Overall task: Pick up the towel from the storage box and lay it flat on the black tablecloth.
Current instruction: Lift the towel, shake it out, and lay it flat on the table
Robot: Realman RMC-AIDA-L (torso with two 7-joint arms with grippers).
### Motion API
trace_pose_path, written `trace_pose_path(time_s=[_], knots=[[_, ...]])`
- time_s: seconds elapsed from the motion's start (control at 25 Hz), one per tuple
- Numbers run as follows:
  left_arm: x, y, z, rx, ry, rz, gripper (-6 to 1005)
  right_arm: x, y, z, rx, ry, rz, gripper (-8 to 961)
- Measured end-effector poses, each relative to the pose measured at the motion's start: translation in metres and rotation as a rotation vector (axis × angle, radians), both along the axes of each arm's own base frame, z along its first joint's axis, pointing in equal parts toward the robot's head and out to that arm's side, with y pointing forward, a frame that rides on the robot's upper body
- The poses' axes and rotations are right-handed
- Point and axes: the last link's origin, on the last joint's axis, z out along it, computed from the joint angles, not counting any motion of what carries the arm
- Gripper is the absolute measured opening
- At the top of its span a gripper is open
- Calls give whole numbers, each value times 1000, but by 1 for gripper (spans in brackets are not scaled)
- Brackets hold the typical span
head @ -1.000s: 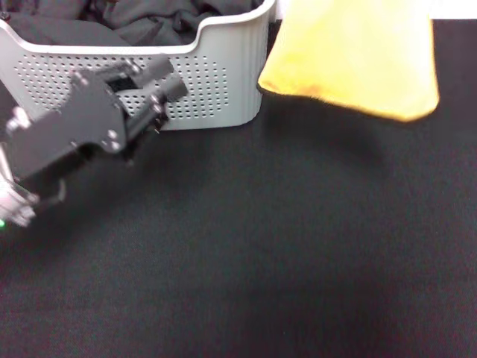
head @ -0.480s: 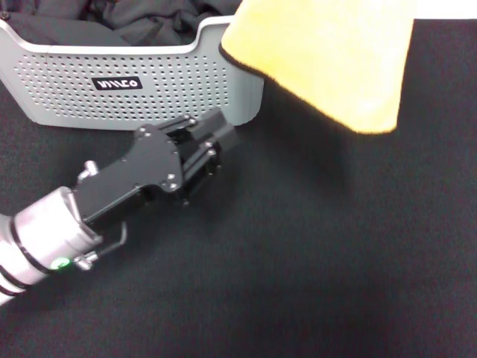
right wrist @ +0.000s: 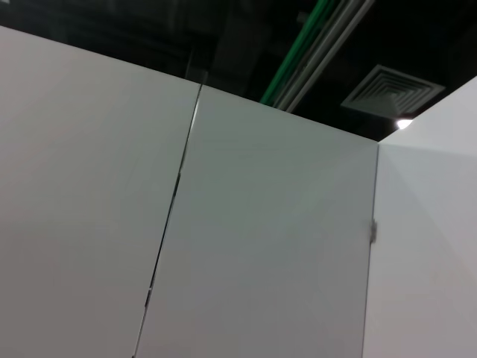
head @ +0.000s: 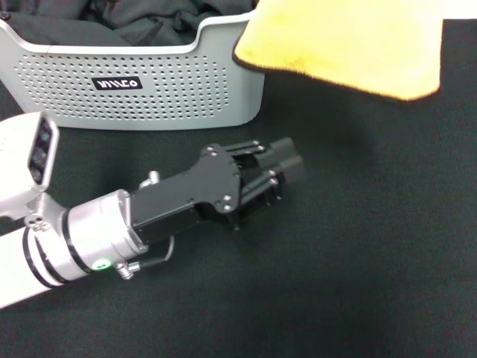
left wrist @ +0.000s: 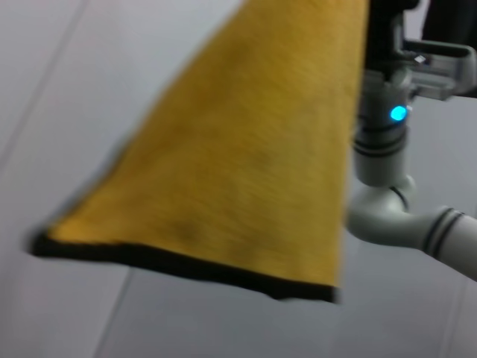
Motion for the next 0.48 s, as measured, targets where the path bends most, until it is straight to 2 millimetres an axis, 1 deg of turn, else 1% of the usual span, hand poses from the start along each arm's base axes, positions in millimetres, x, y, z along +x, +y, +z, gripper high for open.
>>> trace_pose_path(time_s=[0.12, 0.24, 0.36, 0.48], knots=[[6, 1, -3, -34, 7, -31, 319, 1, 5, -4, -7, 12, -4, 35], [7, 4, -1, -21, -8, -19, 321, 2, 9, -6, -14, 19, -8, 37], [5, 9, 3, 14, -46, 34, 323, 2, 9, -8, -17, 19, 4, 38], [2, 15, 10, 45, -103, 119, 325, 4, 3, -9, -37, 27, 36, 39]])
